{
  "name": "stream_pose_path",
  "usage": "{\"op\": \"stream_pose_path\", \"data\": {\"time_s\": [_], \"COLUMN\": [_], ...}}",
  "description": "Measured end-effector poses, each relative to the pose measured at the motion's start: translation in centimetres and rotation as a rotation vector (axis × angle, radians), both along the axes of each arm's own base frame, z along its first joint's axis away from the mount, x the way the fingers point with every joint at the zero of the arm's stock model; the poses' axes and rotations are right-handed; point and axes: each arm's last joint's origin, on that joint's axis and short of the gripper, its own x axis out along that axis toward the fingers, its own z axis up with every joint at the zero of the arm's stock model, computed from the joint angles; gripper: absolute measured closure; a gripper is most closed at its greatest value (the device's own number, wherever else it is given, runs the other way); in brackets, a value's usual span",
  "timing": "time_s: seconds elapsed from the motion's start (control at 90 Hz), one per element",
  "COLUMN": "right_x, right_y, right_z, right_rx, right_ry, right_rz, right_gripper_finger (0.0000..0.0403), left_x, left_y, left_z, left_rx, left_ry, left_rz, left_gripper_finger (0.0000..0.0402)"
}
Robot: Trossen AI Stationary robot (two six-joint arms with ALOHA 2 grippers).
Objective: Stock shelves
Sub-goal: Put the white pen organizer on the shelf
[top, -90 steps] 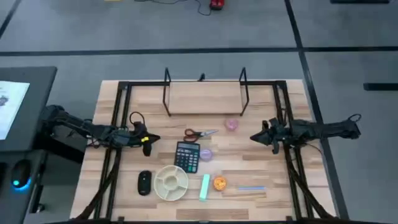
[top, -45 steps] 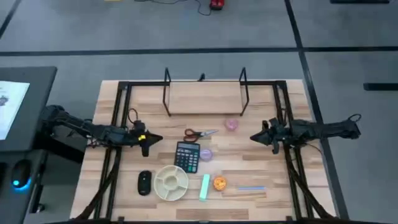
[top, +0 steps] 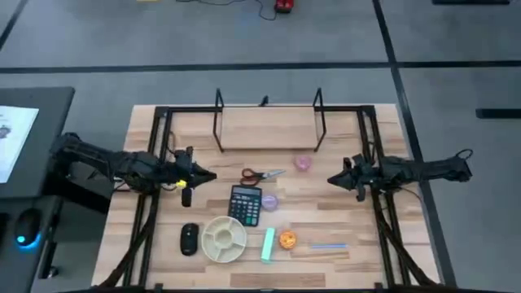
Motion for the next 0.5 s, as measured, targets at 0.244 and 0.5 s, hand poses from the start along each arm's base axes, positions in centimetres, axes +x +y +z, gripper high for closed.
{"op": "stream_pose_path", "data": {"time_s": [0.244, 0.5], "right_x": [0.0, 0.0], "right_y": [0.0, 0.0], "right_z": [0.0, 0.0], "right_rx": [0.0, 0.0], "right_ry": [0.0, 0.001], "right_rz": [0.001, 0.001], "right_gripper_finger": [0.0403, 0.0403], "left_x": [3.0, 6.0], "left_y": [-1.4, -4.3], "left_z": [0.9, -2.9], "left_rx": [-0.222, -0.306], "left_ry": [0.367, 0.614], "left_rz": [-0.051, -0.167], "left_gripper_finger": [0.0394, 0.0341]}}
